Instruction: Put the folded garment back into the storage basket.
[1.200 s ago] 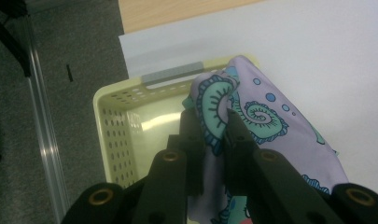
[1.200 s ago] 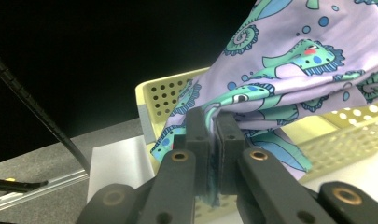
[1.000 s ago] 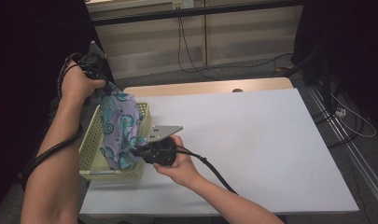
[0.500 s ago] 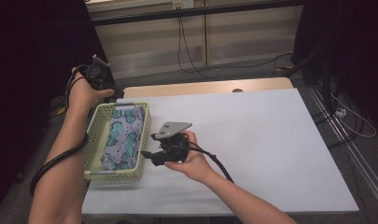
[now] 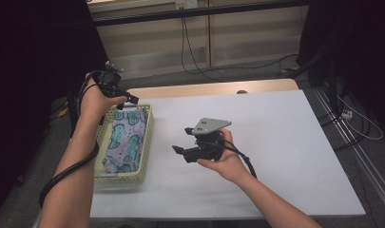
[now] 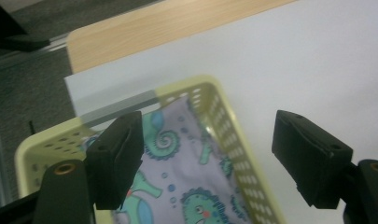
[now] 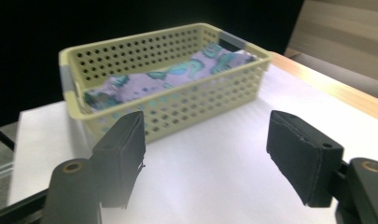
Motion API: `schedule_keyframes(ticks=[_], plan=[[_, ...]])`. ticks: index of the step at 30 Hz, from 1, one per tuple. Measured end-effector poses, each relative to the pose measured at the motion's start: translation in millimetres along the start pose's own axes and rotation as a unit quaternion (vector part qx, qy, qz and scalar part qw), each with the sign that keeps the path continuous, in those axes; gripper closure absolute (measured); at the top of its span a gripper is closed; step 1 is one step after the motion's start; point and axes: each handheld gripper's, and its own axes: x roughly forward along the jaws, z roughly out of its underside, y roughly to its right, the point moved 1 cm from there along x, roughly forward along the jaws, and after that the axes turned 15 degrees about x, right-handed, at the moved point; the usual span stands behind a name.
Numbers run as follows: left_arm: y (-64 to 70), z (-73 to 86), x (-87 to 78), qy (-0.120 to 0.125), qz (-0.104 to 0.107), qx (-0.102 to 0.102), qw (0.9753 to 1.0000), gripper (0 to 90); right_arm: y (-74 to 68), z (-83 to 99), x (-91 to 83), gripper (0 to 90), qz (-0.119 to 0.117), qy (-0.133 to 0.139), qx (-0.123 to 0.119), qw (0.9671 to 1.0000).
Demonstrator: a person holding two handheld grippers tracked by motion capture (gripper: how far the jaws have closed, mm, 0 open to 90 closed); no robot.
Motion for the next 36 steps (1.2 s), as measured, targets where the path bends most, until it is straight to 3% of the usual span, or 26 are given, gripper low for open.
schedule_keyframes(ticks=[4, 12, 18, 36], plan=[[11.4, -2.5, 6.5, 0.011, 0.012, 0.012, 0.9998, 24.5, 12.1, 5.0, -12.3, 27.3, 0.013, 0.006, 0.007, 0.9999], [32.2, 1.0, 16.1, 0.026, 0.039, 0.013, 0.9988, 23.2, 33.8, 19.9, -41.0, 26.9, 0.045, 0.006, 0.015, 0.9989], [43.9, 4.2, 19.6, 0.036, 0.048, 0.019, 0.998, 23.3, 47.9, 30.6, -61.9, 26.9, 0.065, 0.006, 0.019, 0.9977], [71.3, 21.0, 29.8, 0.072, 0.077, 0.025, 0.9941, 23.0, 69.5, 56.2, -90.3, 26.7, 0.093, -0.002, 0.033, 0.9951]])
